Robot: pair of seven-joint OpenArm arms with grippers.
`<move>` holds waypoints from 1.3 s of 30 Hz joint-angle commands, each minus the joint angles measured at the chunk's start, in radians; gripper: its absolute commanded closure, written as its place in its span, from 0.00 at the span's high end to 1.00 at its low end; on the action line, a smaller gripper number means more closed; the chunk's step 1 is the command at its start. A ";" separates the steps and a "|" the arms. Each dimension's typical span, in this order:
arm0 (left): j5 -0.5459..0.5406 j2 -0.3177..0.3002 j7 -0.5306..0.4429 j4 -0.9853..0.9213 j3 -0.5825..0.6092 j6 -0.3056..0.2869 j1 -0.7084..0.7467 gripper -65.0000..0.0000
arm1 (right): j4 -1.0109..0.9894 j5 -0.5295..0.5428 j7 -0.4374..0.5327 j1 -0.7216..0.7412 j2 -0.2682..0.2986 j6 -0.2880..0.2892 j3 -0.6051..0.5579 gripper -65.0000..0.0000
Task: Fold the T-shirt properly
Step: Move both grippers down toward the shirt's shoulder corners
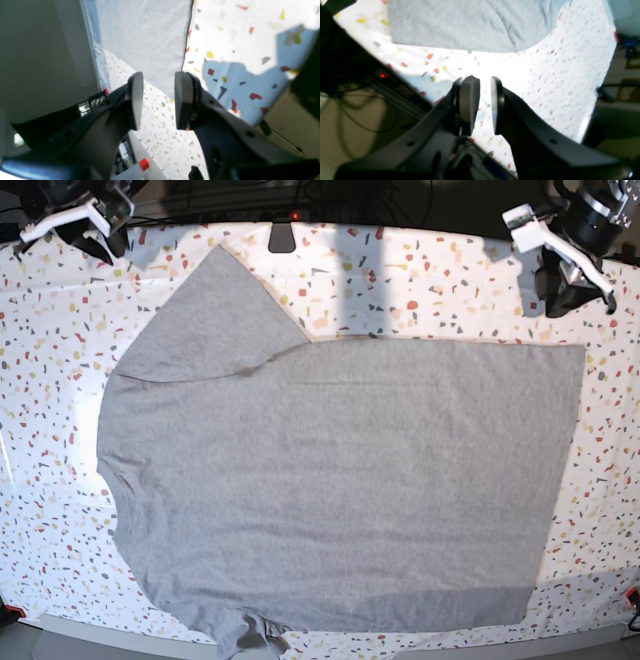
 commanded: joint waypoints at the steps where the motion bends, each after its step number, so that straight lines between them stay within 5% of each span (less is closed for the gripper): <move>1: 0.005 -0.015 -0.008 -0.013 -0.005 0.016 -0.018 0.31 | 0.016 0.001 0.014 0.006 0.005 0.011 0.006 0.16; 9: -0.055 -0.043 -0.080 -0.232 -0.005 -0.017 -0.195 0.31 | 0.015 -0.108 0.012 0.118 0.006 0.124 0.005 0.17; 16: -0.142 -0.042 -0.103 -0.359 0.010 -0.089 -0.341 0.31 | 0.002 -0.106 0.016 0.161 0.021 0.123 0.005 0.17; 26: -0.146 -0.042 -0.078 -0.424 0.127 -0.090 -0.428 0.31 | -0.030 -0.066 0.025 0.283 0.022 0.127 0.005 0.17; 39: -0.180 -0.035 -0.117 -0.585 0.133 -0.091 -0.522 0.31 | -0.067 -0.066 0.037 0.309 0.022 0.126 0.005 0.17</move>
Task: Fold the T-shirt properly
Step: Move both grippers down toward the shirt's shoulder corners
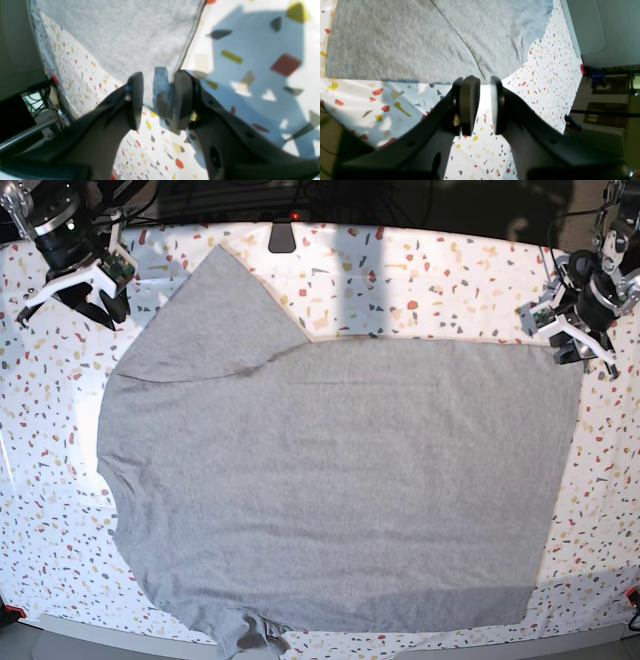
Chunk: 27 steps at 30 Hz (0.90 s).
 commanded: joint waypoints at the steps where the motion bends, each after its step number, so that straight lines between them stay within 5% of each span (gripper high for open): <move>1: 0.017 -0.014 -0.017 -0.004 -0.007 0.005 -0.005 0.31 | 0.013 0.005 0.030 -0.005 0.010 -0.012 0.006 0.17; 12: 0.005 -0.012 -0.028 -0.084 0.010 -0.019 -0.087 0.31 | 0.013 0.005 0.035 -0.005 0.010 -0.012 0.006 0.17; 20: 0.019 -0.013 0.064 -0.176 0.180 -0.021 -0.179 0.30 | 0.013 0.005 0.027 -0.006 0.005 -0.012 0.006 0.17; 27: 0.014 -0.012 0.127 -0.176 0.197 -0.020 -0.177 0.11 | 0.013 -0.050 0.023 -0.006 0.006 0.019 0.006 0.17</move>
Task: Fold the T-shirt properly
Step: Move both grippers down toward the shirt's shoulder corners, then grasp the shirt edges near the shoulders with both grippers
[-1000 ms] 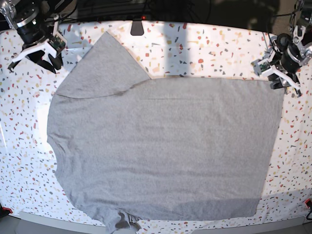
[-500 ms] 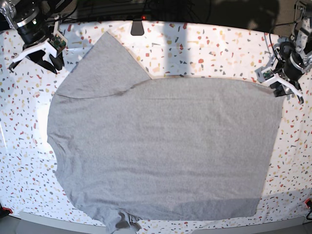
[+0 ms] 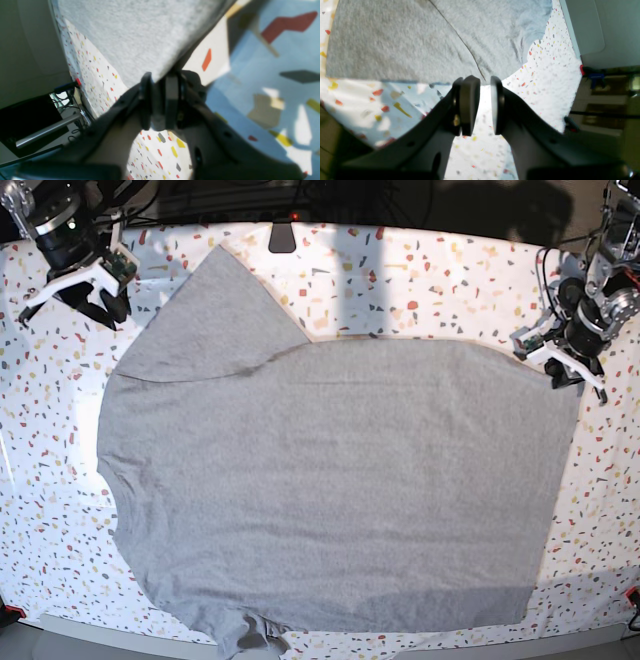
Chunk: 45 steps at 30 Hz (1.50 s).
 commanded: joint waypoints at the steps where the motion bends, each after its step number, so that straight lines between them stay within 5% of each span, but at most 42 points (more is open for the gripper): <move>1: -0.006 -0.015 0.037 -0.005 0.001 -0.038 0.005 0.07 | 0.012 -0.006 0.012 -0.006 0.014 0.016 0.006 0.19; 5: -0.006 -0.015 0.036 -0.005 0.001 -0.037 0.005 0.00 | -0.018 -0.008 0.028 -0.006 0.017 0.037 0.006 0.36; 12: -0.023 -0.015 0.036 -0.003 0.001 -0.030 0.005 0.00 | -0.147 -0.105 0.109 0.032 0.043 0.008 -0.045 0.36; 21: -0.023 -0.015 0.036 -0.003 0.001 0.014 0.005 0.00 | -0.328 -0.138 -0.040 0.236 0.164 -0.043 -0.302 0.36; 38: -0.043 -0.015 0.037 -0.003 0.001 0.014 0.002 0.00 | -0.541 -0.119 -0.068 0.524 0.216 -0.042 -0.560 0.36; 40: -0.066 -0.015 0.037 -0.003 0.001 0.014 0.002 0.00 | -0.545 -0.118 -0.067 0.547 0.216 -0.016 -0.575 0.36; 43: -0.068 -0.015 0.044 -0.003 0.001 0.014 0.002 0.00 | -0.546 -0.118 -0.058 0.575 0.216 0.096 -0.586 0.36; 45: -0.068 -0.015 0.063 -0.003 0.001 0.014 0.002 0.00 | -0.546 -0.118 -0.055 0.582 0.222 0.096 -0.590 0.36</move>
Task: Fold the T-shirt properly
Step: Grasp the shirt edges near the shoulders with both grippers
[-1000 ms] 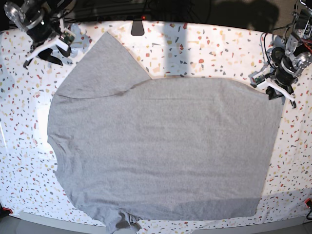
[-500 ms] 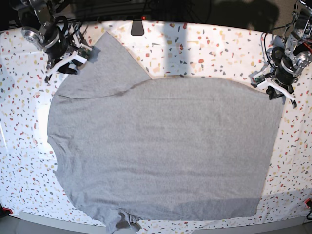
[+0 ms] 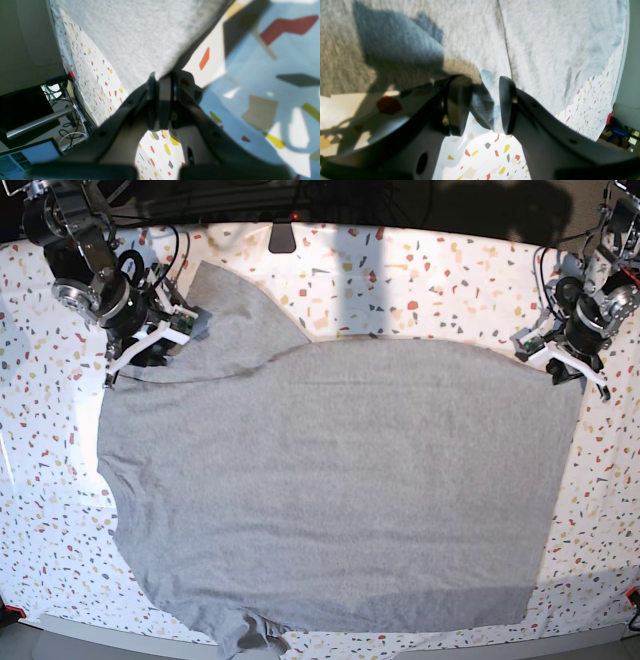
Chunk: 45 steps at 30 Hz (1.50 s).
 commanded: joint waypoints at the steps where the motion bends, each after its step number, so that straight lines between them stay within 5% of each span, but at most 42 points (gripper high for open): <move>1: -0.007 -0.015 0.045 0.000 -0.004 -0.023 0.000 0.00 | 0.008 0.006 0.008 0.009 0.021 0.005 0.000 0.36; 14: -0.007 -0.015 0.052 0.000 -0.004 -0.024 0.000 0.00 | 0.004 0.105 -0.003 0.028 0.079 0.005 -0.001 0.35; 23: -0.007 -0.015 0.052 0.000 -0.004 -0.023 0.000 0.00 | -0.098 0.163 -0.059 0.036 0.090 0.005 -0.002 0.00; 25: -0.008 -0.015 0.051 0.000 -0.004 -0.023 0.000 0.00 | -0.104 0.164 -0.056 0.036 0.090 0.005 -0.002 0.00; 32: -0.130 -0.015 0.053 0.000 -0.004 -0.023 0.000 0.00 | -0.060 0.307 -0.079 0.036 0.090 0.005 0.018 0.00; 39: -0.314 -0.040 0.089 0.057 -0.006 -0.023 0.005 0.00 | 0.034 0.525 -0.198 0.029 0.090 0.005 0.172 0.00; 45: -0.389 -0.088 0.121 0.171 -0.008 0.018 0.057 0.00 | 0.107 0.579 -0.205 -0.060 0.090 0.005 0.274 0.00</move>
